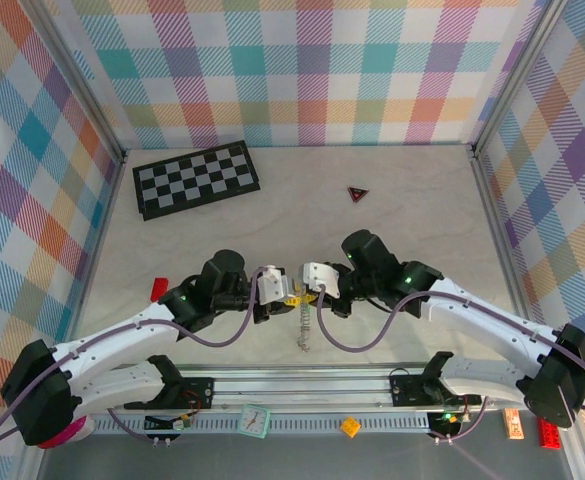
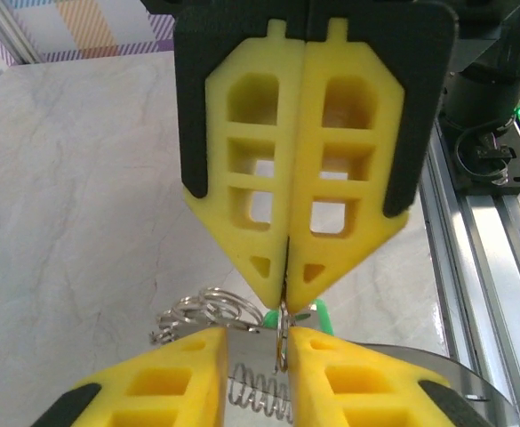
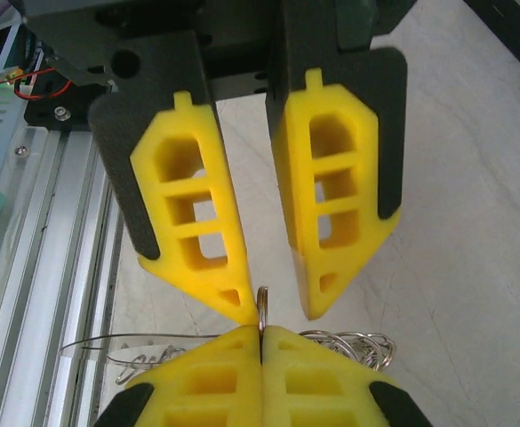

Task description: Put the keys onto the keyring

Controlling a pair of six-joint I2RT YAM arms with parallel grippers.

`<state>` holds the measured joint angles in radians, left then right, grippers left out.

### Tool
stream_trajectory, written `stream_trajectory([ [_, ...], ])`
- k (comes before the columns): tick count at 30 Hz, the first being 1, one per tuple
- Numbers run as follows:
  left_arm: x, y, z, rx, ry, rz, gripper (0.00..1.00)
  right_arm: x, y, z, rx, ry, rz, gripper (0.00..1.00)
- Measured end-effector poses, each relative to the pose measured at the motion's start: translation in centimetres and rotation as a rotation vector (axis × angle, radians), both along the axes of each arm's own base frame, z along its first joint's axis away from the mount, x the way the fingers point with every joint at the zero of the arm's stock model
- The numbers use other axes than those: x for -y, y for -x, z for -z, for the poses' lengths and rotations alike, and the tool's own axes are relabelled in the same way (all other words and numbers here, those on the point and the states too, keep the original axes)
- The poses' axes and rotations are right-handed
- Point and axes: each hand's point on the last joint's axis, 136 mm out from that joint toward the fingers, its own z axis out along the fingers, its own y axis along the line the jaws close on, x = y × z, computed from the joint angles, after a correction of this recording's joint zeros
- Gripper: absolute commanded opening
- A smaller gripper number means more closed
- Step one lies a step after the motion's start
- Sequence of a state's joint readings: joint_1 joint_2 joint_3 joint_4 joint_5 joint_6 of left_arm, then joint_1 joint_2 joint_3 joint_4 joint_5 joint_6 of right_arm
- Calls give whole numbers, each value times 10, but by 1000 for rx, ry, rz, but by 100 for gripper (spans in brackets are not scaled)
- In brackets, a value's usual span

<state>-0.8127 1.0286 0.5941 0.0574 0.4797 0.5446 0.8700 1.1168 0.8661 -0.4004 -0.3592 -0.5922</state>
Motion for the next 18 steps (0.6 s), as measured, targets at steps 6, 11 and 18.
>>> stream_trajectory([
  [6,2,2,1,-12,-3,17,5,-3,0,-3,10,-12,-5,0],
  [11,1,4,2,-18,-5,28,0,-3,0,-4,5,-17,2,25],
  [18,1,2,2,-9,34,8,0,4,1,-17,12,-114,58,39],
])
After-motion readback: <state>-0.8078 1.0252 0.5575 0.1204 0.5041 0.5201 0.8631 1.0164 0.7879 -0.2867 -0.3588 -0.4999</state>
